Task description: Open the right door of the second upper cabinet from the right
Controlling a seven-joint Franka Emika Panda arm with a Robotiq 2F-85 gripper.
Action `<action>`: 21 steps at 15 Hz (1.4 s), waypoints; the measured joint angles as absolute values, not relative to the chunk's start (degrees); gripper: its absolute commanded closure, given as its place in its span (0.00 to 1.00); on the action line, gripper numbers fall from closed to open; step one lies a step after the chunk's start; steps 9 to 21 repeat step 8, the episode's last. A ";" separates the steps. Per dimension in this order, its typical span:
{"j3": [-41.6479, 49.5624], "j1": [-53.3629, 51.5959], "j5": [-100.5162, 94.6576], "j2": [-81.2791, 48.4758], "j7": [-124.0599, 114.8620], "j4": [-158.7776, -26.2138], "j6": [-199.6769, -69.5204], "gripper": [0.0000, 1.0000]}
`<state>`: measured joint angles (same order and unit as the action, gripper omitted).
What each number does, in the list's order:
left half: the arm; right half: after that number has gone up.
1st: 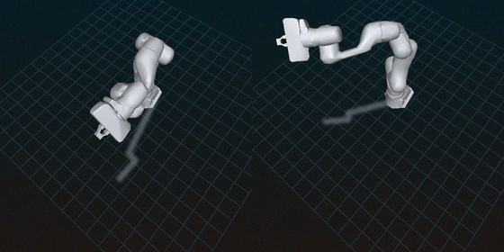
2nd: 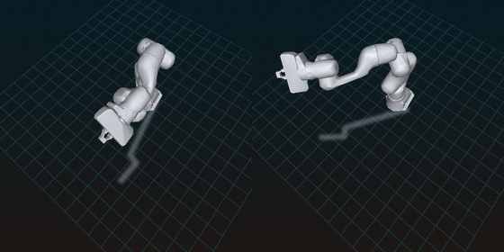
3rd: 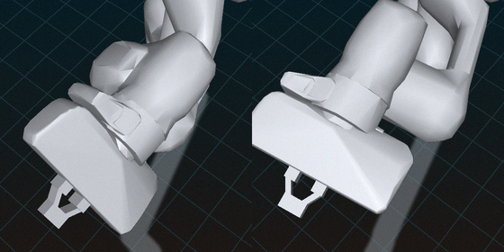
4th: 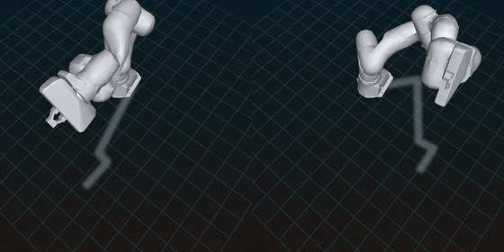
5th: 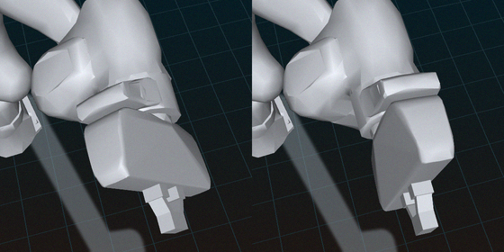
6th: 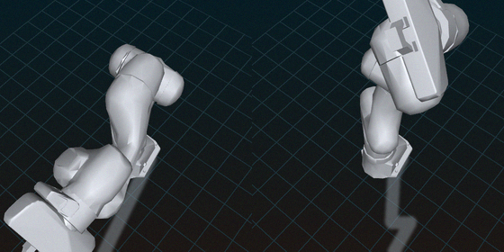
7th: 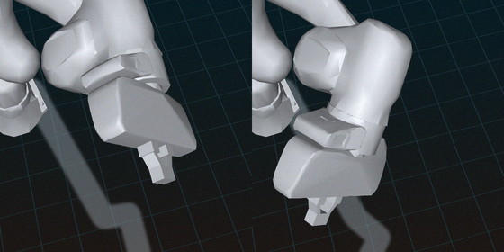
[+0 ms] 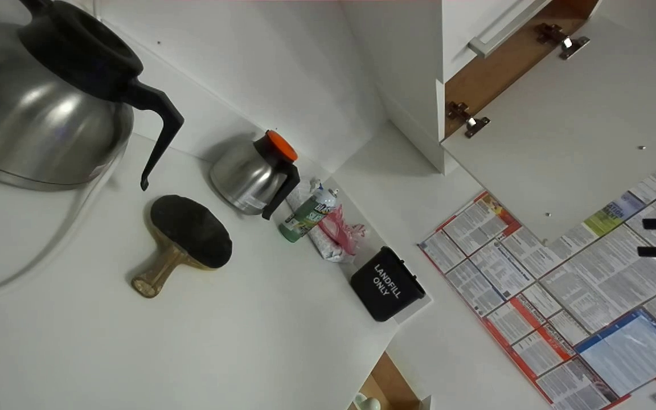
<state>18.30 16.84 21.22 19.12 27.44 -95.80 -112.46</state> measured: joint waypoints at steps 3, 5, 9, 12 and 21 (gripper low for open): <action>17.70 14.90 15.66 23.95 27.40 -100.76 -112.45 0.00; 17.35 13.79 13.35 26.74 27.39 -103.77 -112.45 0.00; 17.13 12.38 11.31 30.12 27.37 -107.54 -112.45 0.00; 17.13 12.38 11.31 30.12 27.37 -107.54 -112.45 0.00; 17.13 12.38 11.31 30.12 27.37 -107.54 -112.45 0.00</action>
